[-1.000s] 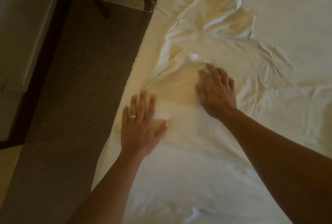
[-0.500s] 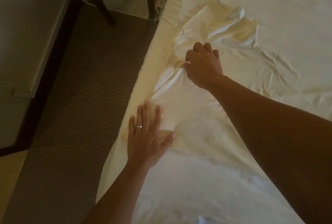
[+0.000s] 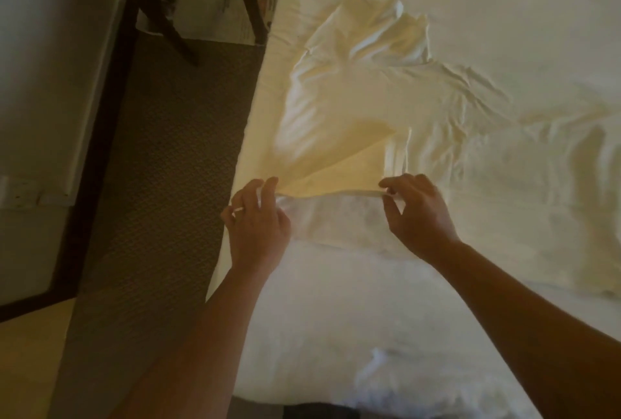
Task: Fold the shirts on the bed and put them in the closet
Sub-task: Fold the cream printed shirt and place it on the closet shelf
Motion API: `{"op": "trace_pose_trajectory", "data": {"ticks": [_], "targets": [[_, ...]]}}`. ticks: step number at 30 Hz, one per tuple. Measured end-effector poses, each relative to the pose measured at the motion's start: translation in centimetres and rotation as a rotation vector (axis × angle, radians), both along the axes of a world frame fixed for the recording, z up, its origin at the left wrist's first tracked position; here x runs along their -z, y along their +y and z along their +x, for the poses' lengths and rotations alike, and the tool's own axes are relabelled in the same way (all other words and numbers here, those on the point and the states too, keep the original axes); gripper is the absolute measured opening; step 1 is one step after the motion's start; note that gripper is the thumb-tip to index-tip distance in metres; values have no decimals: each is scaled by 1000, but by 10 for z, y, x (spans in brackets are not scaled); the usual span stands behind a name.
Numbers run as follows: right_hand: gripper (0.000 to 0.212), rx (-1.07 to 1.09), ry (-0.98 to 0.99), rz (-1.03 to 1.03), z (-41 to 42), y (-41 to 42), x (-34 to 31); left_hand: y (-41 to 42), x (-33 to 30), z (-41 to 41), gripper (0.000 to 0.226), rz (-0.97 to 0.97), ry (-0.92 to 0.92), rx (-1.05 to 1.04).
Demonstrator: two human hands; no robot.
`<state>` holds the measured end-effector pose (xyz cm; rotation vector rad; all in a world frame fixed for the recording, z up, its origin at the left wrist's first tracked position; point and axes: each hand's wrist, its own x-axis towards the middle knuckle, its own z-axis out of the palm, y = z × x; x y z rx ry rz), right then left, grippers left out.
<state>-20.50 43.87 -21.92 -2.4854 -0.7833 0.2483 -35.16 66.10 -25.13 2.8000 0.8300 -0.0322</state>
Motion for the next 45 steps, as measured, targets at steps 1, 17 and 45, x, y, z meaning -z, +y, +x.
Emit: {"op": "trace_pose_trajectory", "data": {"ticks": [1, 17, 45], "targets": [[18, -24, 0, -27, -8, -12, 6, 2, 0, -1, 66, 11, -5, 15], [12, -285, -89, -160, -50, -57, 33, 37, 10, -26, 12, 277, -32, 591], [30, 85, 168, -257, 131, -131, 3, -102, -35, 177, 35, -29, 238, 321]]}}
